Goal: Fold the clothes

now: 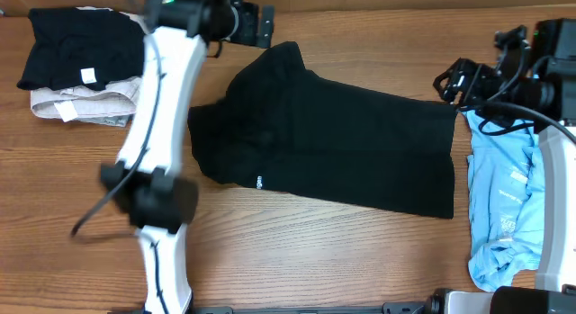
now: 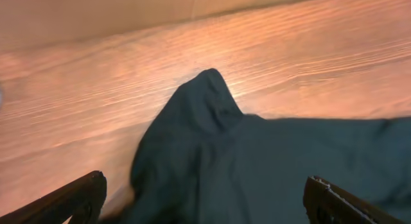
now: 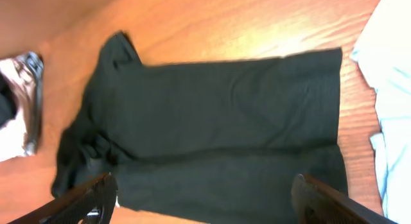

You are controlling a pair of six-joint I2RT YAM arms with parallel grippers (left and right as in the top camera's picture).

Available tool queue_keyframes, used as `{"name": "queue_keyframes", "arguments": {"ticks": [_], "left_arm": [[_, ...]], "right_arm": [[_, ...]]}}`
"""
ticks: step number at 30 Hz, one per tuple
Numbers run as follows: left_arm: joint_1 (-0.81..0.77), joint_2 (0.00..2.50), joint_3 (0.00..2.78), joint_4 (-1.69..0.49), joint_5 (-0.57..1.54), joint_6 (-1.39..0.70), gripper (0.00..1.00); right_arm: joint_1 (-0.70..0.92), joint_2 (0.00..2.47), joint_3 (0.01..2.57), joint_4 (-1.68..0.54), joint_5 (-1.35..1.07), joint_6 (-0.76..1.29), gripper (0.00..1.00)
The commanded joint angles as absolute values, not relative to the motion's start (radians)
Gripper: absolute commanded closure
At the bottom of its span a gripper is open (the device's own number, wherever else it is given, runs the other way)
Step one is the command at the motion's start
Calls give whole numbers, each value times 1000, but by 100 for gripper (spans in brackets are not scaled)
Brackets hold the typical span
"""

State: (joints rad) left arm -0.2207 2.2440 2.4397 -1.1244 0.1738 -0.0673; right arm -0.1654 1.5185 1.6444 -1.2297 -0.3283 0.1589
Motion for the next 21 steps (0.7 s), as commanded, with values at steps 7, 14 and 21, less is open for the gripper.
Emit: {"name": "queue_keyframes", "arguments": {"ticks": [7, 14, 21], "left_arm": [[-216, 2566, 2548, -932, 182, -73, 0], [-216, 2672, 2548, -783, 124, -79, 0], [-218, 2721, 2548, -700, 98, -78, 3]], "right_arm": [[-155, 1515, 1662, -1294, -231, 149, 9], [-155, 1515, 1639, -1299, -208, 149, 9], [-155, 1515, 1638, -1290, -171, 149, 10]]}}
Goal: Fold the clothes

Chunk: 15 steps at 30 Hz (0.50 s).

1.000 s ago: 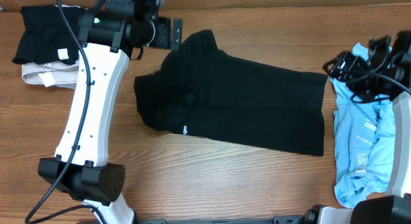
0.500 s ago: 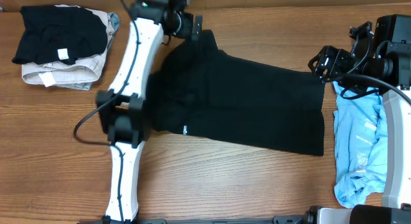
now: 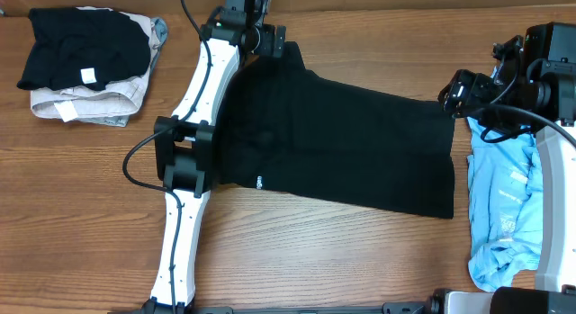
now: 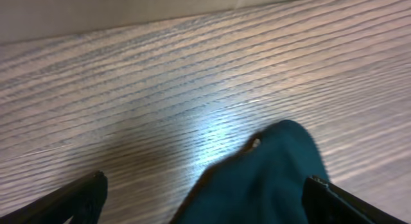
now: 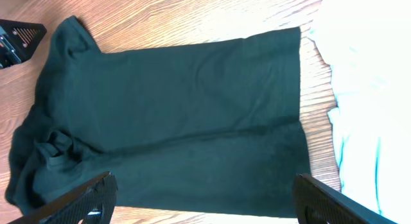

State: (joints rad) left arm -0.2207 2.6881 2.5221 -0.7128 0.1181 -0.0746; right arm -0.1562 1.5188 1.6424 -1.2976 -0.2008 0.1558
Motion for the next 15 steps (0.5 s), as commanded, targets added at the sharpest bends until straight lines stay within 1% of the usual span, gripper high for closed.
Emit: {"name": "queue_keyframes", "arguments": {"ticks": [1, 9, 15], "left_arm": [[-219, 2722, 2548, -693, 98, -78, 5], [-229, 2727, 2547, -636, 141, -78, 10], [-244, 2728, 2512, -626, 150, -74, 11]], "right_arm": [[-155, 1515, 1638, -1288, -171, 149, 10], [-155, 1515, 1638, -1288, -156, 149, 10], [-155, 1515, 1638, -1284, -156, 149, 10]]}}
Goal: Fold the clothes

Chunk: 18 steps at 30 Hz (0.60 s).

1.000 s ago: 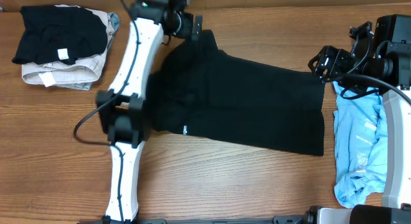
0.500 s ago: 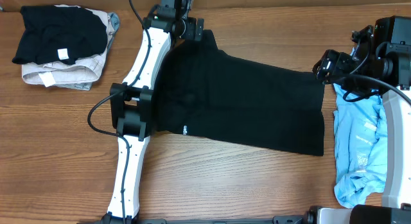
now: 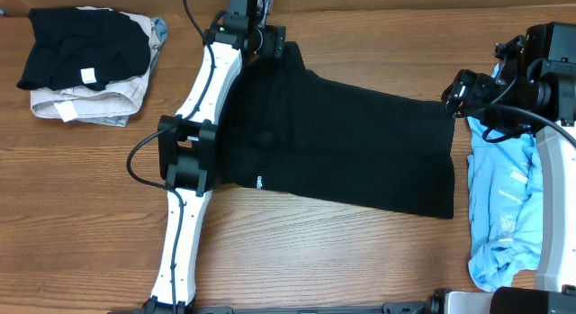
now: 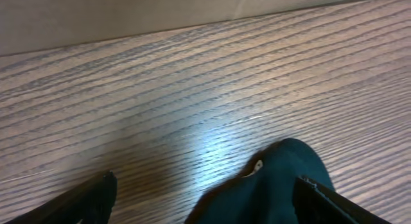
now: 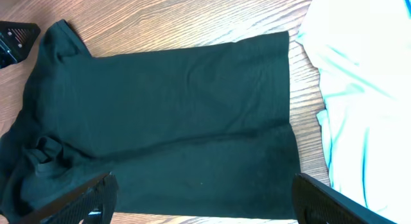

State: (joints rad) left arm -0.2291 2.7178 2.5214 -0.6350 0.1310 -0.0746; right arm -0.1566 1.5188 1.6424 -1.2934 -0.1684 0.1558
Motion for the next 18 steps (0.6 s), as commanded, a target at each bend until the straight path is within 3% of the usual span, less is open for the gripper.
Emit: {"name": "queue_keyframes", "arguments": {"ticks": [1, 18], "left_arm": [[-247, 2728, 2505, -623, 150, -74, 11], [-258, 2728, 2412, -568, 147, -74, 16]], "right_arm": [[-155, 1515, 1638, -1284, -156, 149, 10], [-155, 1515, 1638, -1285, -157, 149, 11]]}}
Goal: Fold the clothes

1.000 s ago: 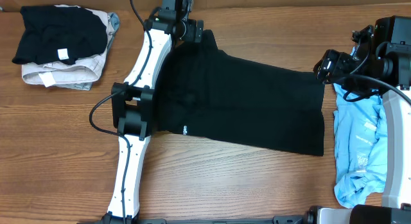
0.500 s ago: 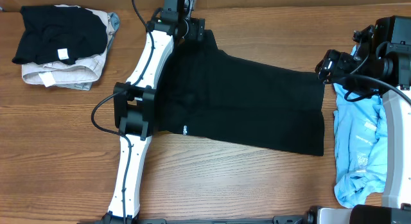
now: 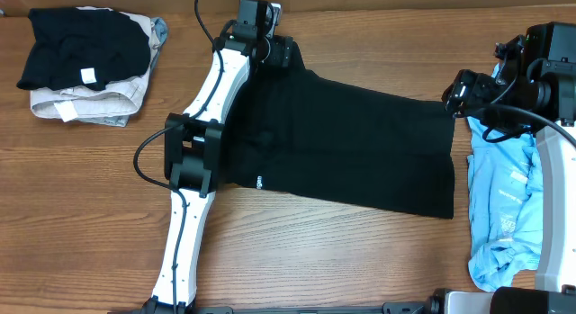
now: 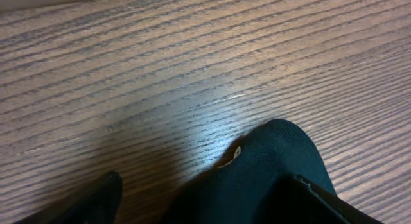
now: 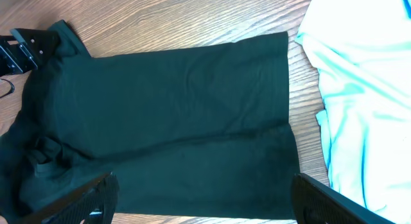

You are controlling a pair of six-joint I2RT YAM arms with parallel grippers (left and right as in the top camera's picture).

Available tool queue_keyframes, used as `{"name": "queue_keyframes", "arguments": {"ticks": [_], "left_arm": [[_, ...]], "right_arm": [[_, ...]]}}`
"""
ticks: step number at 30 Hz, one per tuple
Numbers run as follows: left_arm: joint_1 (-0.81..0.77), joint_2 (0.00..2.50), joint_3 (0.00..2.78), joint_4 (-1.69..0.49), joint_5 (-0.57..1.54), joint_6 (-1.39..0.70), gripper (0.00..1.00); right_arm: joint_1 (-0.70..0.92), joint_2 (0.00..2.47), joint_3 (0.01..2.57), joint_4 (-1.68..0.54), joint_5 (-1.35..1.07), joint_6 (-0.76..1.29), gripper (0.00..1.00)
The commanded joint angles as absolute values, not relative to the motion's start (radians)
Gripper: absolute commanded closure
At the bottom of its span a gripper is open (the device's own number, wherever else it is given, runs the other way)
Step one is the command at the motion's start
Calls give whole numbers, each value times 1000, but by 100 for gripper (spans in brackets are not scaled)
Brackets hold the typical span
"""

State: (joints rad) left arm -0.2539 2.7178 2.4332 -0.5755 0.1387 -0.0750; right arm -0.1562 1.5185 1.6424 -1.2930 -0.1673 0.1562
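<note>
A black T-shirt (image 3: pixel 342 143) lies spread across the middle of the wooden table (image 3: pixel 297 260), its hem to the right. My left gripper (image 3: pixel 281 55) is low at the far sleeve, open, and the sleeve tip (image 4: pixel 273 163) lies between its fingers (image 4: pixel 96 198). My right gripper (image 3: pixel 456 87) hangs open above the hem's far corner with nothing in it. In the right wrist view the whole shirt (image 5: pixel 160 115) shows from above, with the right gripper (image 5: pixel 205 205) well clear of the cloth.
A folded pile, black on beige (image 3: pixel 85 58), sits at the far left corner. A crumpled light blue garment (image 3: pixel 499 206) lies along the right edge, beside the shirt's hem and under my right arm. A wall runs close behind the far edge.
My left gripper has shifted a little to the right and closer to the sleeve, so the tip now reaches further in between its open fingers. The right gripper and the shirt have not moved.
My left gripper was first up over the far sleeve while the arm swung. Then it was low on the table just beyond the sleeve tip, and it has since closed in on the tip. My right gripper shifted slightly over the hem corner and stayed open.
</note>
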Motion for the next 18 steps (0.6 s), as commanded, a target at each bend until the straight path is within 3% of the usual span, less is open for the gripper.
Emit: {"name": "queue_keyframes", "arguments": {"ticks": [1, 3, 4, 6, 8, 14, 18], "left_arm": [[-258, 2728, 2408, -567, 147, -74, 17], [-258, 2732, 2408, -568, 147, -74, 21], [-259, 2733, 2408, -567, 148, -74, 29], [-260, 2737, 2408, -568, 151, -75, 60], [-262, 2741, 2408, -573, 155, -76, 75], [-264, 2743, 2409, -591, 149, -79, 96], [-254, 2725, 2437, -611, 147, -100, 96]], "right_arm": [[-155, 1515, 1638, -1285, -157, 149, 11], [-155, 1515, 1638, -1285, -157, 149, 12], [-155, 1515, 1638, -1285, -157, 149, 12], [-155, 1515, 1638, -1285, -157, 149, 12], [-155, 1515, 1638, -1284, -157, 149, 12], [-155, 1515, 1638, -1281, -157, 149, 12], [-155, 1515, 1638, -1258, -157, 159, 18]]}}
